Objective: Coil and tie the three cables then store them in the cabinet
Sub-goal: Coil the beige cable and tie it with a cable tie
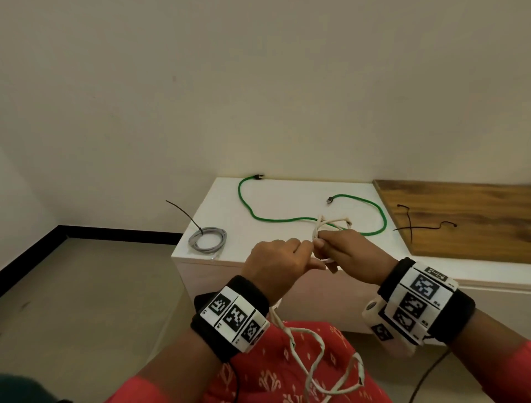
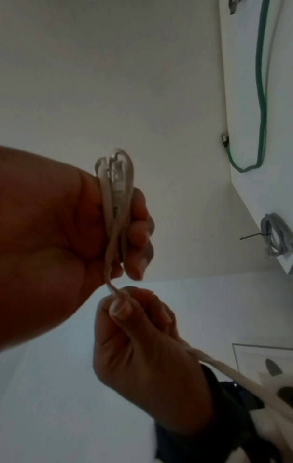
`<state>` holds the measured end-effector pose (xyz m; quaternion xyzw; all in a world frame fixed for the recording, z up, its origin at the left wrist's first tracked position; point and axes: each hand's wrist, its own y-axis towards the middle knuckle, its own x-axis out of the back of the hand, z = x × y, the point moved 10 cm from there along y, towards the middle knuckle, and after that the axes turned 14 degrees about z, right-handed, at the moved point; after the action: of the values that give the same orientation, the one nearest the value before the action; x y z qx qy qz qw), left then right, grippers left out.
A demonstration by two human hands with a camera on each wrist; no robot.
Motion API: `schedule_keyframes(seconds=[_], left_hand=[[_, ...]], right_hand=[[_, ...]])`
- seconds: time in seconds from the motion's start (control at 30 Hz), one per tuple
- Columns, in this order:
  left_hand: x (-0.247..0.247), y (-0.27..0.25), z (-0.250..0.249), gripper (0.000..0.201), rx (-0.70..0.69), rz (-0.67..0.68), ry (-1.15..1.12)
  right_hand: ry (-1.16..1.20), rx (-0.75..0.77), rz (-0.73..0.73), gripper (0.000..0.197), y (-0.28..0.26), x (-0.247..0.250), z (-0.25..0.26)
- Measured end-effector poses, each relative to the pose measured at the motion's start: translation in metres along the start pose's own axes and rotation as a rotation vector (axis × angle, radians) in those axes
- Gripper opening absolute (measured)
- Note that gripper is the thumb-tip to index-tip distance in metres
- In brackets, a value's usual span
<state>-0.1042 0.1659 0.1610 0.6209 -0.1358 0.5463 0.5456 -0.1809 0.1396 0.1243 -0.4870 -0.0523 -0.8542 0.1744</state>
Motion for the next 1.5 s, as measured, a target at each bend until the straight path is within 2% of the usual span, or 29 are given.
schedule_keyframes(seconds=[0.1,0.2,0.27,0.37,0.43,0.5,0.6,0.67,0.83,0.93,1.03,1.1,1.17,1.27,1.37,1.5], left_hand=[[0.001,0.000,0.019,0.063,0.102,-0.026,-0.067],[-0.007,0.000,0.035,0.059,0.175,0.055,-0.265],[-0.019,0.001,0.046,0.048,0.238,0.104,-0.531],[-0.052,-0.008,0.062,0.029,0.428,0.213,-1.209],[-0.066,-0.020,0.062,0.023,0.517,0.257,-1.546],[-0.070,-0.026,0.055,0.021,0.530,0.328,-1.740],[-0.070,-0.030,0.048,0.022,0.510,0.410,-1.874],[-0.068,-0.028,0.054,0.024,0.509,0.370,-1.855],[-0.056,-0.024,0.090,0.028,0.610,0.044,-1.584],[-0.046,-0.021,0.096,0.029,0.600,-0.022,-1.327],[-0.038,-0.025,0.098,0.030,0.583,-0.073,-1.113],[-0.039,-0.028,0.093,0.036,0.553,-0.063,-1.046],[-0.044,-0.029,0.084,0.041,0.510,-0.019,-1.023],[-0.051,-0.030,0.067,0.032,0.439,0.033,-1.017],[-0.056,-0.032,0.050,0.024,0.379,0.123,-0.871],[-0.060,-0.028,0.026,0.058,0.289,0.296,-0.568]], right_hand=[[0.231,0.054,0.054,0.040,0.001,-0.004,0.002],[0.477,0.044,0.144,0.044,0.002,-0.012,0.001],[0.589,0.029,0.151,0.045,0.001,-0.010,-0.001],[0.810,0.025,0.052,0.047,-0.006,0.007,-0.013],[0.956,0.043,0.005,0.045,-0.008,0.016,-0.020],[1.083,0.030,-0.038,0.046,-0.010,0.022,-0.029],[1.230,0.007,-0.061,0.042,-0.009,0.020,-0.035],[1.294,0.004,-0.013,0.043,-0.008,0.014,-0.033],[1.326,0.088,0.328,0.044,-0.006,-0.018,-0.001],[1.380,0.167,0.442,0.040,-0.008,-0.020,0.015],[1.626,0.282,0.511,0.037,-0.009,-0.007,0.024],[1.803,0.307,0.450,0.038,-0.007,0.005,0.023],[1.862,0.308,0.287,0.036,-0.005,0.016,0.015],[1.980,0.422,0.165,0.036,-0.004,0.028,0.011],[2.030,0.570,0.098,0.038,-0.007,0.043,0.012],[2.010,0.688,-0.137,0.032,-0.013,0.059,0.006]])
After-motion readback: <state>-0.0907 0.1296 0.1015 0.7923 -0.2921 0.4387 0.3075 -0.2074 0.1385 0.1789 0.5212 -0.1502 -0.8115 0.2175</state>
